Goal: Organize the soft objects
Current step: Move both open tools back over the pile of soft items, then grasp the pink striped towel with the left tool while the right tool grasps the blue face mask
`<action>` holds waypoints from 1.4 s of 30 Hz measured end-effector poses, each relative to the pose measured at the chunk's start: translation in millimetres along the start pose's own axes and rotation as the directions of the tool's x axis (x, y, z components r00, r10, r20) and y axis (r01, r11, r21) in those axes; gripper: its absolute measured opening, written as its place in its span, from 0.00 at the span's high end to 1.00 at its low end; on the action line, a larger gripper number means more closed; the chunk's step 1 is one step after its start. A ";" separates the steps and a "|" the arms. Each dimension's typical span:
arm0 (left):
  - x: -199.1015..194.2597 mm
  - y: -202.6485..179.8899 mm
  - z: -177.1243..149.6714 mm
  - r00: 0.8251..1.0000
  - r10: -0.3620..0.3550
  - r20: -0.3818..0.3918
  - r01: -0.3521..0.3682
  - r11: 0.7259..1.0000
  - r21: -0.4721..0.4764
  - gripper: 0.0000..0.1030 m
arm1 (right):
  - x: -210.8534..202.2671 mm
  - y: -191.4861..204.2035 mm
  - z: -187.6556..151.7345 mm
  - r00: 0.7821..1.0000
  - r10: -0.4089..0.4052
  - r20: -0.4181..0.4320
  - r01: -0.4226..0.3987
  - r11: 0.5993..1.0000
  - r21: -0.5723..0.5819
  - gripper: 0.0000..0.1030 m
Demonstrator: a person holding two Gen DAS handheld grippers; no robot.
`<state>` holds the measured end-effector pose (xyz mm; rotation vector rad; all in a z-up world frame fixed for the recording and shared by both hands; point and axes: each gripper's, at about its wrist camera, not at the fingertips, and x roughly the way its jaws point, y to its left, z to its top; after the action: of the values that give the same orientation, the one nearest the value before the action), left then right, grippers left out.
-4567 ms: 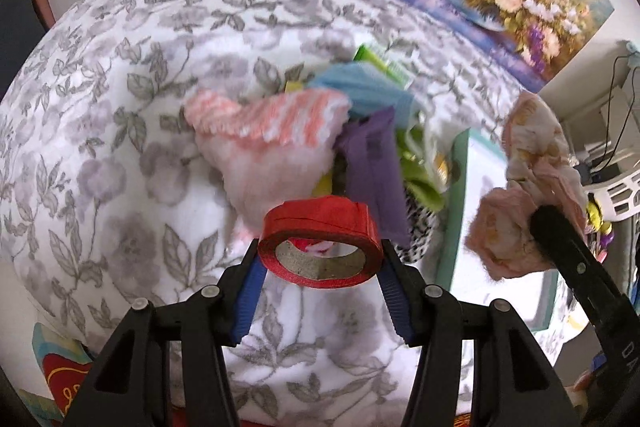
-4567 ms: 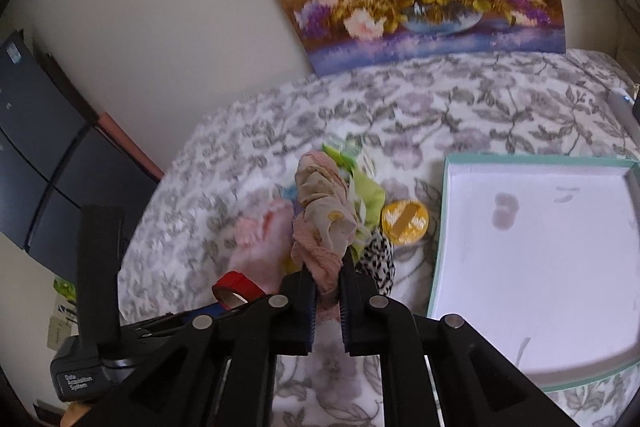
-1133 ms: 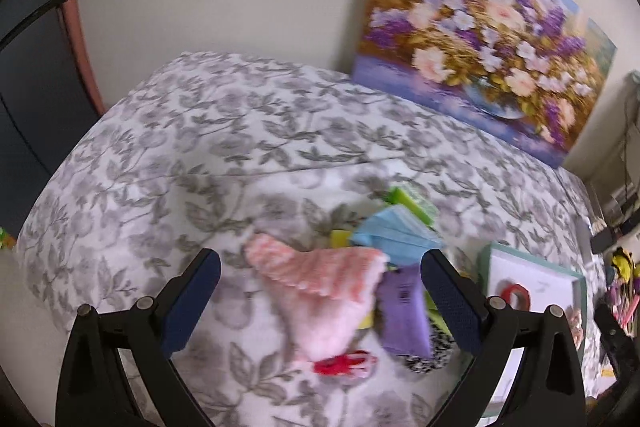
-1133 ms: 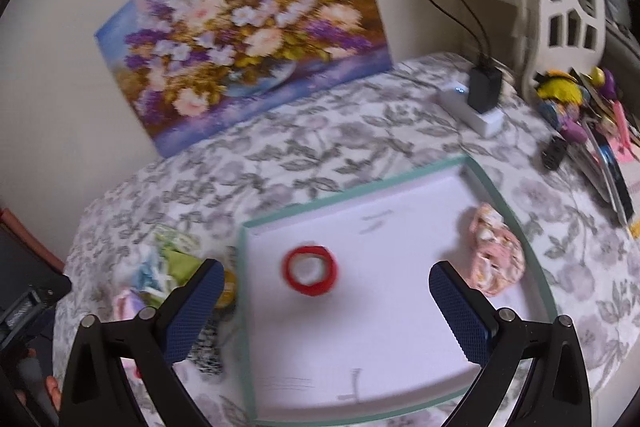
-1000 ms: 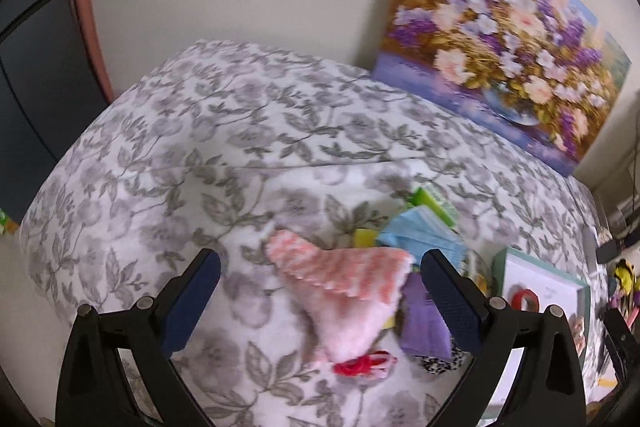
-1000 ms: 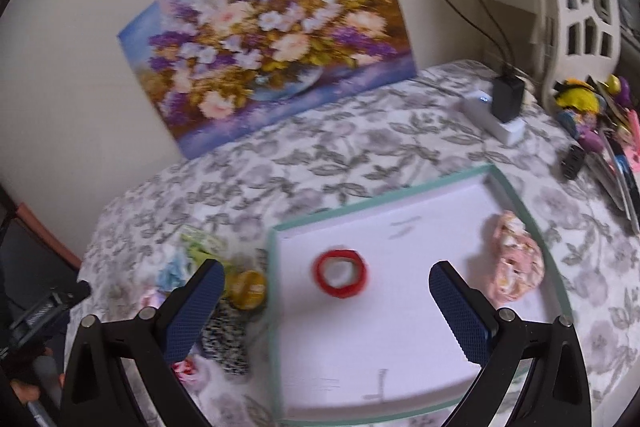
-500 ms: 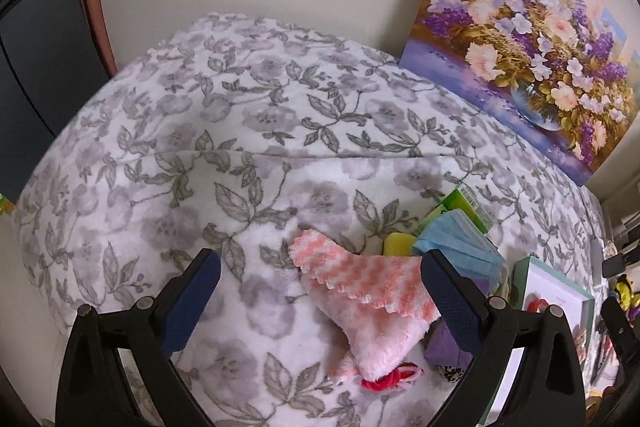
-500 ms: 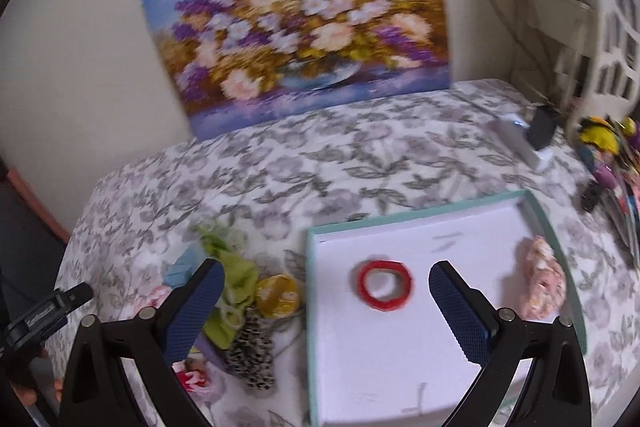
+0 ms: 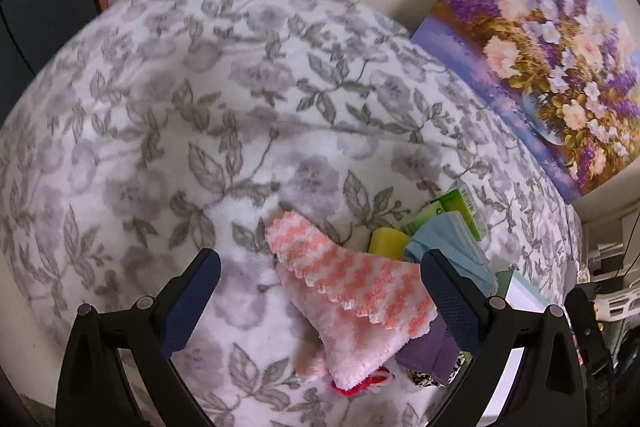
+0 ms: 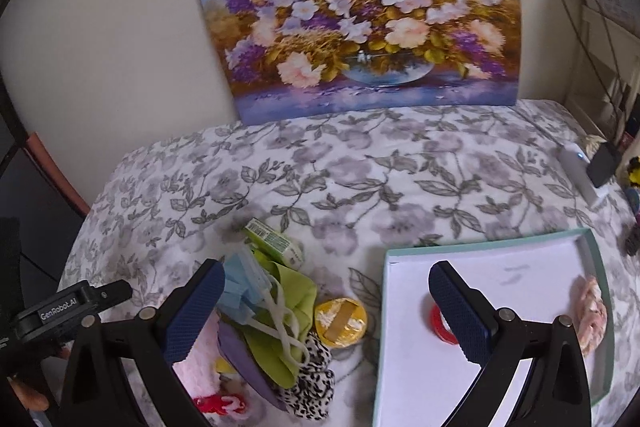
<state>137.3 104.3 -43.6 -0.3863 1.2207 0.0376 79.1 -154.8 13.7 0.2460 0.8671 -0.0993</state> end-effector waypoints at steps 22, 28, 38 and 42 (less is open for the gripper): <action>38.8 -33.0 -18.0 0.991 0.021 -0.133 -0.009 0.996 0.093 0.05 | 70.6 21.8 -15.4 0.963 0.194 -0.190 -0.189 0.981 0.040 0.40; 46.5 -35.3 -22.6 0.985 -0.004 -0.171 0.019 0.996 0.087 0.15 | 72.2 25.3 -17.4 0.949 0.235 -0.209 -0.230 0.972 0.050 0.57; 62.4 -38.9 -28.7 0.976 -0.038 -0.212 0.053 0.996 0.066 0.46 | 83.5 37.1 -27.1 0.930 0.269 -0.250 -0.268 0.963 0.038 0.74; 59.9 -38.6 -27.4 0.980 -0.041 -0.196 0.055 0.996 0.067 0.56 | 88.4 37.2 -30.6 0.927 0.270 -0.261 -0.268 0.962 0.042 0.82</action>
<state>142.5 49.2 -96.2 -0.3626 1.4015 -0.0876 120.3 -109.9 -66.4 0.3876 1.0910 0.1926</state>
